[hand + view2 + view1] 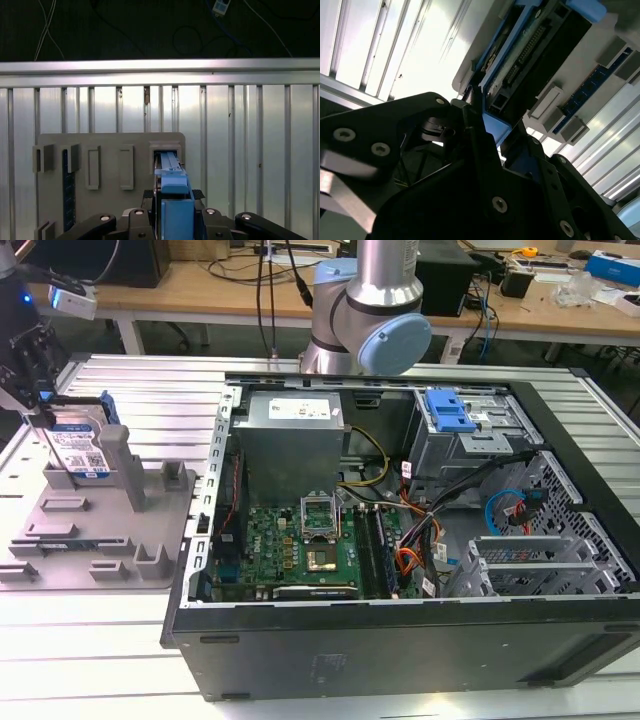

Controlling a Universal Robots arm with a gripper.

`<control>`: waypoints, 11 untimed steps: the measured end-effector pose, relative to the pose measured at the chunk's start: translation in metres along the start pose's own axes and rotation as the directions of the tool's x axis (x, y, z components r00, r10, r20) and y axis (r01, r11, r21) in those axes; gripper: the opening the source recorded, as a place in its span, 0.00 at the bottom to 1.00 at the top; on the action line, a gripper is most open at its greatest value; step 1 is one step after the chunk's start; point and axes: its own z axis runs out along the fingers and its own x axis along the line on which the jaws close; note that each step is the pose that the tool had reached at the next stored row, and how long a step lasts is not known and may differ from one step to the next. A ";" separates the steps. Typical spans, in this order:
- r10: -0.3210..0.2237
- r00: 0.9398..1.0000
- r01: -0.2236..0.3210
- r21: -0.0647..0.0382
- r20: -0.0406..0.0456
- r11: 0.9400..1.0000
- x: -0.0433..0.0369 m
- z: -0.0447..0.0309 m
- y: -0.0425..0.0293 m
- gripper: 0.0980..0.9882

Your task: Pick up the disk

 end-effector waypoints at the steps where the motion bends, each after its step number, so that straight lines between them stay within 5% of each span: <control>1: 0.000 1.000 0.000 0.000 0.000 1.000 0.0000 0.0000 0.0000 0.32; 7: 0.000 1.000 0.000 0.000 0.000 1.000 0.0001 -0.0001 0.0000 0.32; 11: 0.000 1.000 0.000 -0.001 0.000 1.000 0.0004 -0.0100 0.0001 0.32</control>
